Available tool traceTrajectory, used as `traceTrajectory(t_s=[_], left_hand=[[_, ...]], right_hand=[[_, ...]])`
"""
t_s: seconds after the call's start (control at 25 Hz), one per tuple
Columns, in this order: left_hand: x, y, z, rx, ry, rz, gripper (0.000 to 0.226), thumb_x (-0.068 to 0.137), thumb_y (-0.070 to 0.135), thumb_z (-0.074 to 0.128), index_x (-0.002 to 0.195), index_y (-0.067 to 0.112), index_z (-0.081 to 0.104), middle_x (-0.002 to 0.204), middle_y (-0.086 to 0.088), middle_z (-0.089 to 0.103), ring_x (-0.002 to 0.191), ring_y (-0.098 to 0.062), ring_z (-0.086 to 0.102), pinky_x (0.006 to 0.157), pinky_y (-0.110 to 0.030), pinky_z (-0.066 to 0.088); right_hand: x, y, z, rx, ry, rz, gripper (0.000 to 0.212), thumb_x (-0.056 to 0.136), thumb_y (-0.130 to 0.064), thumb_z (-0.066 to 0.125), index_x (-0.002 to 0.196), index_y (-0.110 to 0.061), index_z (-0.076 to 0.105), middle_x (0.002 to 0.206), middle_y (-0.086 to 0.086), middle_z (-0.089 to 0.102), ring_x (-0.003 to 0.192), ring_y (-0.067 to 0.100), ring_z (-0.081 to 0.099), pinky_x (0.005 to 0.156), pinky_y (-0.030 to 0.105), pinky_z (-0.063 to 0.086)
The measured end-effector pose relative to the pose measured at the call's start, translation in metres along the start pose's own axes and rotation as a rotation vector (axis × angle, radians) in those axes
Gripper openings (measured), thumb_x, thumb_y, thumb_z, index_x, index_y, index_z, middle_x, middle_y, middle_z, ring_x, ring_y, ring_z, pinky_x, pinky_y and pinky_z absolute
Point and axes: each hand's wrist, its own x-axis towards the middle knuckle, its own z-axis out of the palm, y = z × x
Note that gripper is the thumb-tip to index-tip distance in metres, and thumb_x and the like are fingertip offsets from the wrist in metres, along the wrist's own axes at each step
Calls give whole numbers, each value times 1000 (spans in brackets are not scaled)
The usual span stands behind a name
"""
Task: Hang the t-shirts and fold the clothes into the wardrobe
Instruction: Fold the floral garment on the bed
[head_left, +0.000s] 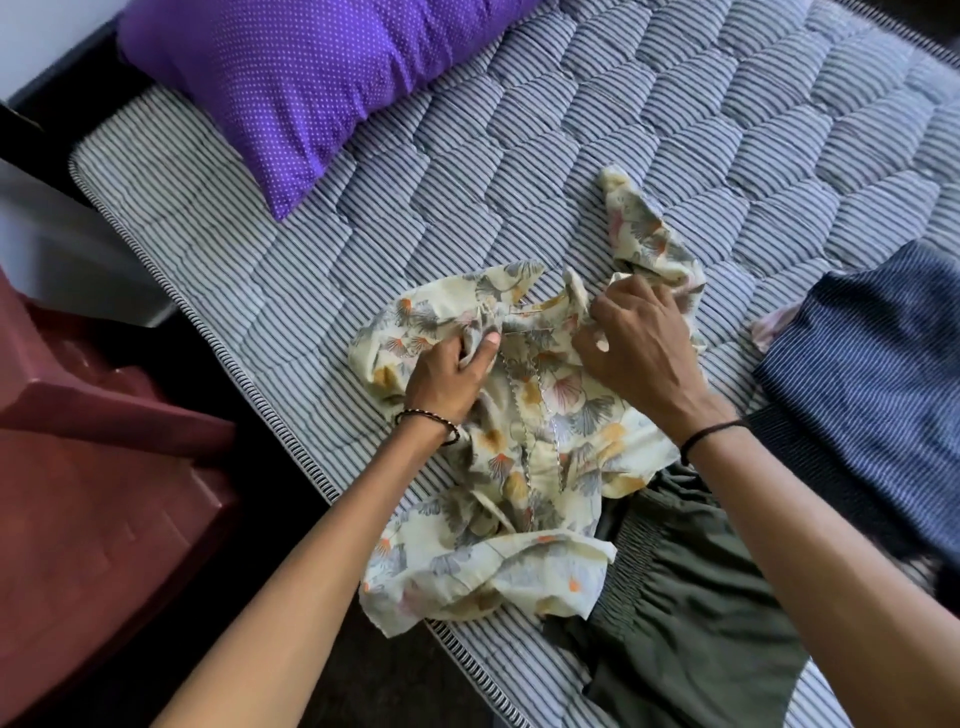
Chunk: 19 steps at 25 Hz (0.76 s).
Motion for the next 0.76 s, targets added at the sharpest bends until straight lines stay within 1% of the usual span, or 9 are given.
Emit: traceTrajectory(t_s=[0.12, 0.2, 0.24, 0.32, 0.4, 0.48, 0.56, 0.64, 0.76], left_hand=[[-18, 6, 4, 22, 34, 40, 46, 94, 44, 61, 59, 19, 44, 50, 7, 38, 42, -8, 31, 41, -17, 19], [-25, 6, 7, 23, 62, 49, 53, 90, 39, 68, 53, 22, 35, 47, 10, 32, 41, -7, 27, 41, -21, 19], [-28, 6, 8, 5, 81, 37, 53, 88, 40, 70, 53, 22, 35, 48, 7, 33, 43, -11, 29, 45, -26, 22], [-31, 6, 10, -54, 118, -5, 48, 83, 40, 74, 56, 20, 40, 51, 1, 36, 49, -16, 32, 51, -29, 25], [-38, 11, 12, -90, 170, -33, 47, 81, 39, 76, 57, 21, 39, 52, 1, 37, 49, -16, 32, 53, -30, 26], [-49, 20, 13, -91, 220, -34, 39, 83, 38, 73, 59, 22, 46, 50, 2, 40, 45, -17, 35, 53, -29, 27], [-62, 28, 14, -57, 247, -19, 18, 88, 39, 67, 81, 23, 64, 51, -1, 48, 45, -18, 42, 53, -25, 27], [-72, 32, 15, -37, 244, 43, 23, 93, 40, 62, 87, 18, 66, 48, 5, 43, 41, -12, 38, 49, -24, 25], [-84, 35, 17, 14, 203, 128, 32, 97, 45, 54, 92, 17, 68, 47, 5, 45, 40, -10, 41, 43, -25, 28]], right_hand=[[-20, -12, -5, 138, -12, -92, 29, 92, -19, 65, 66, -12, 54, 60, 1, 55, 50, 13, 37, 56, 23, 33], [-29, -16, -4, 214, -66, -77, 32, 96, -21, 63, 68, -13, 50, 50, -10, 36, 39, 2, 25, 46, 18, 22], [-34, -18, -3, 216, -90, -55, 28, 98, -23, 63, 74, -12, 53, 49, -11, 34, 37, 2, 27, 43, 18, 22], [-40, -21, 1, 209, -144, 13, 19, 102, -27, 58, 95, -9, 59, 55, -4, 47, 40, 12, 40, 39, 25, 34], [-46, -26, -1, 234, -166, 73, 17, 104, -24, 53, 111, -10, 60, 61, 3, 56, 44, 16, 44, 44, 34, 47], [-55, -32, -6, 303, -132, 85, 21, 105, -20, 53, 119, -8, 63, 58, 4, 59, 42, 14, 43, 46, 36, 50], [-63, -39, -12, 409, -63, 119, 21, 104, -17, 55, 120, -6, 65, 53, 2, 57, 38, 7, 40, 40, 30, 43], [-72, -47, -18, 495, 6, 190, 19, 104, -17, 56, 118, -6, 64, 51, 1, 55, 36, 3, 36, 37, 25, 34], [-82, -57, -24, 560, 50, 212, 18, 105, -20, 53, 115, -7, 62, 51, -5, 50, 35, 4, 34, 36, 23, 31]])
